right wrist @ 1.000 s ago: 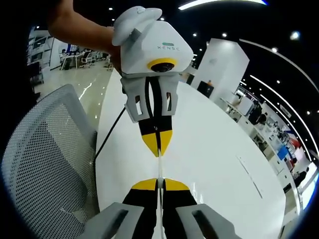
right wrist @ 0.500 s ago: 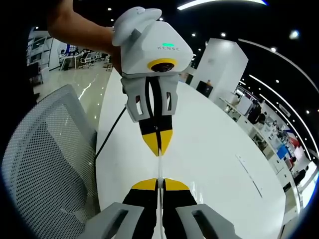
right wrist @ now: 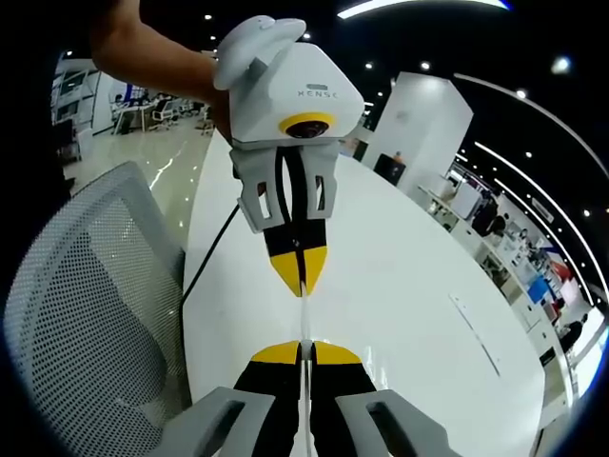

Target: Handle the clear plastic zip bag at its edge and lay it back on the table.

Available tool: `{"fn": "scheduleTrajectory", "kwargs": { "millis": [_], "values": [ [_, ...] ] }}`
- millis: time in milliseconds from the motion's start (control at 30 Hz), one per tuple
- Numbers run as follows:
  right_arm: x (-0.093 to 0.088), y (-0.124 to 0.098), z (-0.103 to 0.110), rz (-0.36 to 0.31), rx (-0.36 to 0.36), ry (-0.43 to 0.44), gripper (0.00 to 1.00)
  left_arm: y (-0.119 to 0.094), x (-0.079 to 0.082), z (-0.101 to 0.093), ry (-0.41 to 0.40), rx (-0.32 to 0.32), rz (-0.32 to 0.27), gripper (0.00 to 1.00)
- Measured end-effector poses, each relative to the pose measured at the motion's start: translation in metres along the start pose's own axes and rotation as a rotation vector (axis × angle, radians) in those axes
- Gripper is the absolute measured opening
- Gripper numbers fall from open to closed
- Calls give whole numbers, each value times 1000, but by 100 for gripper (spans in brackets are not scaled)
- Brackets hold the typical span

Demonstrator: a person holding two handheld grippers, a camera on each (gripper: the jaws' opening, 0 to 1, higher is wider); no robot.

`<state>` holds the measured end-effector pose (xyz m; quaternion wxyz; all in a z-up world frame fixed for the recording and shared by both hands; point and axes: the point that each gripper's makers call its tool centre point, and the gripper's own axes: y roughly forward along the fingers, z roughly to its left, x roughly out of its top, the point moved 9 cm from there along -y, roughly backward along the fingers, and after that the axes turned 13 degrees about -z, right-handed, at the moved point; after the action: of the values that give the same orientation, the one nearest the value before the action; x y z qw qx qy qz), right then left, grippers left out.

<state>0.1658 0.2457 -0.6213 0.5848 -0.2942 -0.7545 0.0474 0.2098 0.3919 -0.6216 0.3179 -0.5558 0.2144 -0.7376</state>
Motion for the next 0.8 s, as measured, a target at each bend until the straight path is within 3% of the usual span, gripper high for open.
{"fn": "scheduleTrajectory", "kwargs": {
  "millis": [800],
  "values": [
    [0, -4, 0, -3, -21, 9, 0, 1, 2, 1, 5, 0, -5, 0]
  ]
}}
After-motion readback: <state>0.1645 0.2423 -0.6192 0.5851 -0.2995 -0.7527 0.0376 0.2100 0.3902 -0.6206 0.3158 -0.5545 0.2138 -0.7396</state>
